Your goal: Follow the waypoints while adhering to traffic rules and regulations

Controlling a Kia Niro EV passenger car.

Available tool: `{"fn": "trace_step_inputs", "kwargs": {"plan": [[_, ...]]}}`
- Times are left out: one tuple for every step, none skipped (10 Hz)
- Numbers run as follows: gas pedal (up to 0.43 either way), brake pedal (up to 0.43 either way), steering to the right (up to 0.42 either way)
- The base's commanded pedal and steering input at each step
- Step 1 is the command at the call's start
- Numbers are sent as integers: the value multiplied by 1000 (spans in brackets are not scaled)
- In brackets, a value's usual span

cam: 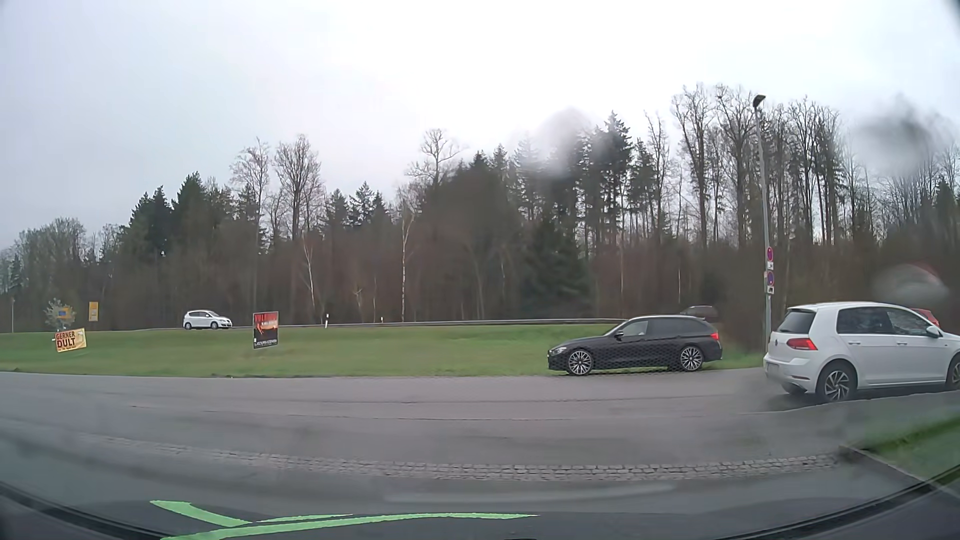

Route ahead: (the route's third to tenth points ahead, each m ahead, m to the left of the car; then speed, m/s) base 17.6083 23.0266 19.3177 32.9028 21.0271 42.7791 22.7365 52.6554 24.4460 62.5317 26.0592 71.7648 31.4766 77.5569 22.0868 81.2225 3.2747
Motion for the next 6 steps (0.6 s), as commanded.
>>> {"fn": "trace_step_inputs", "kwargs": {"plan": [[0, 256, -31], [0, 256, -31], [0, 262, -31], [0, 262, -32], [0, 262, -35], [0, 256, -38]]}}
